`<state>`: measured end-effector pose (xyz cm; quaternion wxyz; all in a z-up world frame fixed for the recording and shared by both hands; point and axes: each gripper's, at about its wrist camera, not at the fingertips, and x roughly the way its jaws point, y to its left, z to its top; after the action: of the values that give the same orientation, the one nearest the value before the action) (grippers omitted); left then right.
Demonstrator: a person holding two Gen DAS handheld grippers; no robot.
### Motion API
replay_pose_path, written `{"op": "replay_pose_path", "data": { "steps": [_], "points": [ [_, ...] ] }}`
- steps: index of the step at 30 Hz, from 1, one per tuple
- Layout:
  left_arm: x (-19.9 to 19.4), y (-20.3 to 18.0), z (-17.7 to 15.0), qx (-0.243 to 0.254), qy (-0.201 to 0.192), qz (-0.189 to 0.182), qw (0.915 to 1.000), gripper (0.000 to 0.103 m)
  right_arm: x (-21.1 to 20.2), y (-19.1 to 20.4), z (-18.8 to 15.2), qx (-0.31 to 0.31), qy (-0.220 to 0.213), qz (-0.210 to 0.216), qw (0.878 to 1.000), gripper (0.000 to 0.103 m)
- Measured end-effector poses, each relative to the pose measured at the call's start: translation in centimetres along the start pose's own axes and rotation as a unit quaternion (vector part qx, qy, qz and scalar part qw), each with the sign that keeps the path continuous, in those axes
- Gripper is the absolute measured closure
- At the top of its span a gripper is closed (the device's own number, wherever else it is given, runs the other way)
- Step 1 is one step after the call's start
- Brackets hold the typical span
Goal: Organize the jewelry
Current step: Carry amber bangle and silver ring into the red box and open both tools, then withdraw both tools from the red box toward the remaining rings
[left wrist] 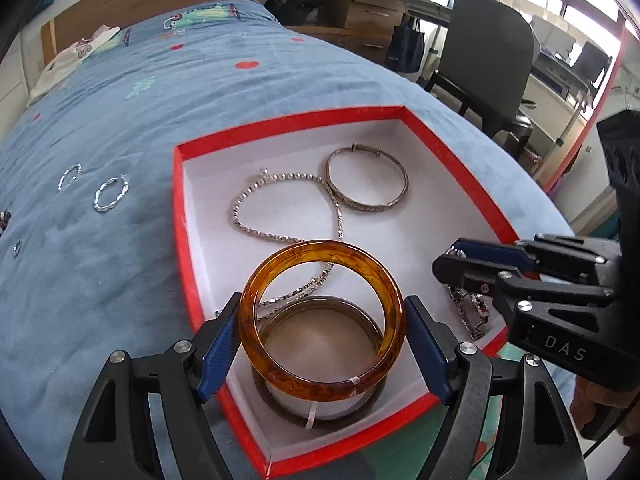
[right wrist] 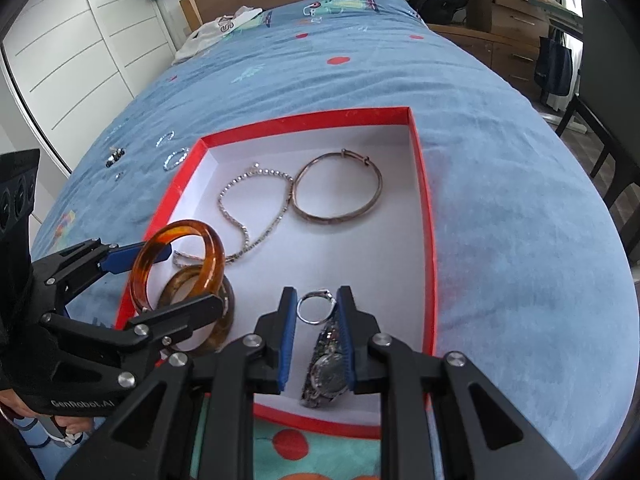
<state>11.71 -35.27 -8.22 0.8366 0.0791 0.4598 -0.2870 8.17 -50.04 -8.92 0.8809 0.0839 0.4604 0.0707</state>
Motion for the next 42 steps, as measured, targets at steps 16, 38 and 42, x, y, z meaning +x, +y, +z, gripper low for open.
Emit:
{"op": "replay_pose_path", "data": {
  "steps": [16, 38, 42],
  "points": [
    [0.9, -0.7, -0.8, 0.039, 0.008, 0.028, 0.9988, 0.027, 1.6, 1.1, 0.4, -0.117, 0.089, -0.014, 0.989, 0.083],
    [0.8, -1.4, -0.3, 0.077, 0.03, 0.035, 0.996, 0.025, -0.4, 0.9, -0.5, -0.098, 0.102, -0.032, 0.989, 0.079],
    [0.0, -1.5, -0.2, 0.078, 0.025, 0.03, 0.9962, 0.022, -2.0, 0.4, -0.6, -0.079, 0.088, -0.038, 0.992, 0.079]
  ]
}}
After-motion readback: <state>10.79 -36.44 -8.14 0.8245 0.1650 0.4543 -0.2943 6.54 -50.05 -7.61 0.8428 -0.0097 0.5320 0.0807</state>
